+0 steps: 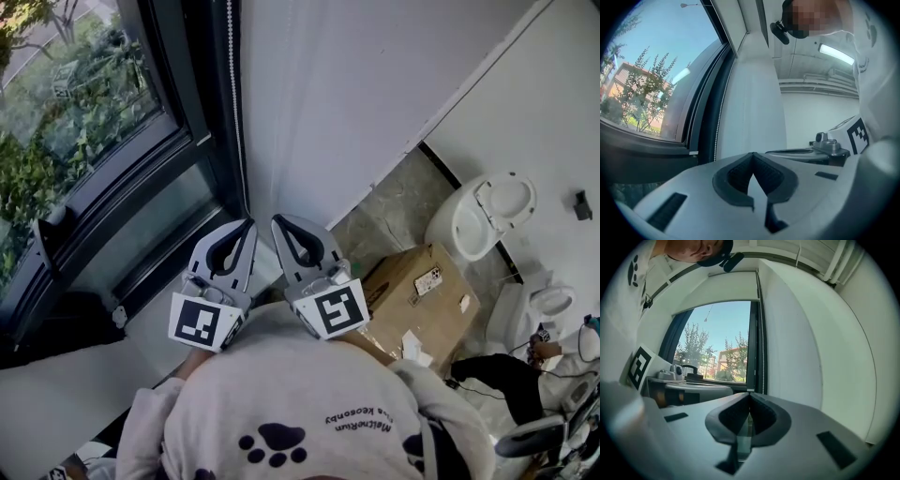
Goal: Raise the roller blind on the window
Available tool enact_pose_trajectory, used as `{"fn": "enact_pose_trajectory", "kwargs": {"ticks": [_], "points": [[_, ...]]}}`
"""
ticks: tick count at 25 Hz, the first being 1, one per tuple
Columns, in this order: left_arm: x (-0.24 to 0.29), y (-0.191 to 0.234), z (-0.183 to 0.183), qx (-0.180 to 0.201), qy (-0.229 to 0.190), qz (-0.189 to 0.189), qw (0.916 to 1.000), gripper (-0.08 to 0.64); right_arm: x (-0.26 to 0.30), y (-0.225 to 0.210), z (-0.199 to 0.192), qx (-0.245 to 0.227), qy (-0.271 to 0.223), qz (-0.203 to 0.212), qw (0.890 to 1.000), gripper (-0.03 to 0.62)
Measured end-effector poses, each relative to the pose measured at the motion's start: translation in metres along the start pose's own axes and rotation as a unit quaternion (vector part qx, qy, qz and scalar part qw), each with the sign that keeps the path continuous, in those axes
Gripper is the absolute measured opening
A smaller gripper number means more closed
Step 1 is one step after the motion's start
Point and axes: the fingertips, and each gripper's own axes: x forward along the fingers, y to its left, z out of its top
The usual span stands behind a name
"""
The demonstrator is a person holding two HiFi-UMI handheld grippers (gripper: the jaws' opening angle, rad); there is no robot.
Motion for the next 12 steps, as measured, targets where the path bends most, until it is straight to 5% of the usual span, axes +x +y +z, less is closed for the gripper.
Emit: {"fn": "enact_pose_trajectory", "kwargs": {"ticks": [12], "points": [[0.0045,0.0006,0.0040,0.009,0.002,0.025,0.9997,0.006,0.0007,-0.0086,0.0072,0.003,-0.008,-0.017,1.000,0.009]]}}
